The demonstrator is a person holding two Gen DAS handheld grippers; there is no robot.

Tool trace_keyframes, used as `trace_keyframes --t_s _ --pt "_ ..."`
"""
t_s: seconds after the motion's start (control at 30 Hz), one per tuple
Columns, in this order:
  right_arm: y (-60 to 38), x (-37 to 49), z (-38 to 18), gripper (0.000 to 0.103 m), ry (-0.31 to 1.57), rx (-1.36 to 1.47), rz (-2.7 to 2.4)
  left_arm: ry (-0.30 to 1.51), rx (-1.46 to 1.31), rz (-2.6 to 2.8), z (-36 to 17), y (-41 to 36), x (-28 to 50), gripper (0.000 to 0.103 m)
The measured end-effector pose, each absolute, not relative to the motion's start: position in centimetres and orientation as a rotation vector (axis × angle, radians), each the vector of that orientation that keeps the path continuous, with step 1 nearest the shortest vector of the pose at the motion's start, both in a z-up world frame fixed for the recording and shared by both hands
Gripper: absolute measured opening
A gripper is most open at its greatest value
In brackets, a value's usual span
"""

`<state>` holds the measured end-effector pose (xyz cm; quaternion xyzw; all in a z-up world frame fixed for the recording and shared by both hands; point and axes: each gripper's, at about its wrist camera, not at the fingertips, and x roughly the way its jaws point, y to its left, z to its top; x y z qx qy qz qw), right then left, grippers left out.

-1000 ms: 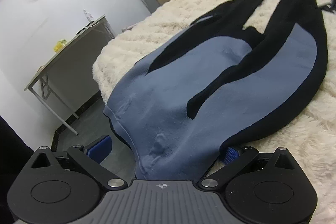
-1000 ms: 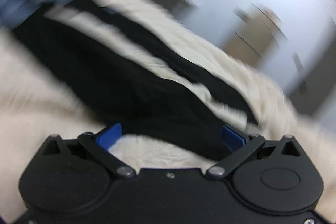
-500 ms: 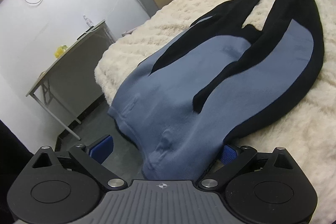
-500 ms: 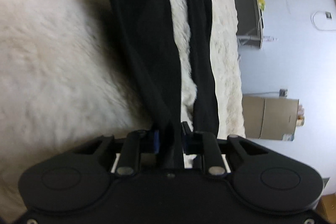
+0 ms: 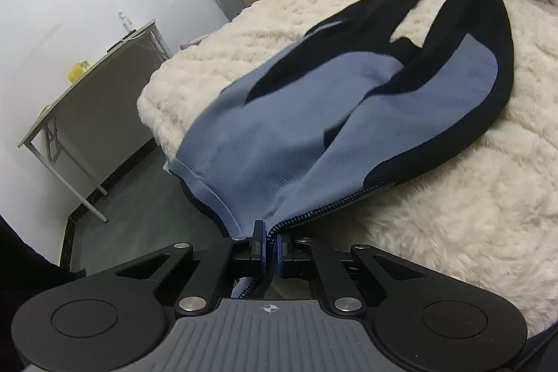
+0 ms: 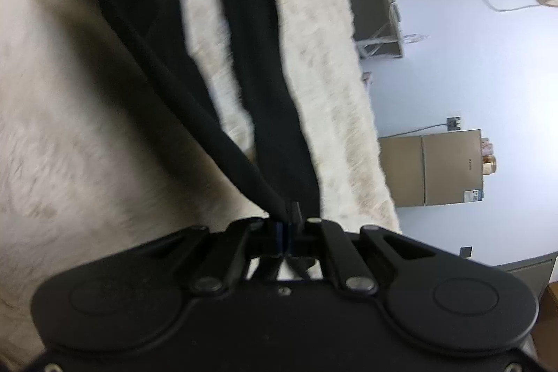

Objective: Fold clothes

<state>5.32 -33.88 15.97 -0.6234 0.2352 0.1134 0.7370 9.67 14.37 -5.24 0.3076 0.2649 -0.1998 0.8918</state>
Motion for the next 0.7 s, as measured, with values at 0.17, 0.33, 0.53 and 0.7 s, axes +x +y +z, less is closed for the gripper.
trace_keyframes --t_s 0.17,0.33,0.53,0.7 --pt "-34.6 8.7 20.0 0.001 0.491 -1.294 0.249 0.559 0.516 -0.445 -1.4 15.6 11.9 0.004" --pt "-36.3 14.1 22.9 0.001 0.551 -1.216 0.277 0.639 0.482 -0.480 1.8 15.6 17.8 0.004" --pt "-39.0 24.4 21.9 0.001 1.057 -0.995 0.429 0.904 0.417 -0.554 1.8 15.5 27.8 0.003" --pt "-41.5 30.1 19.6 0.002 1.376 -0.734 0.421 1.143 0.306 -0.593 -0.9 15.7 35.0 0.004"
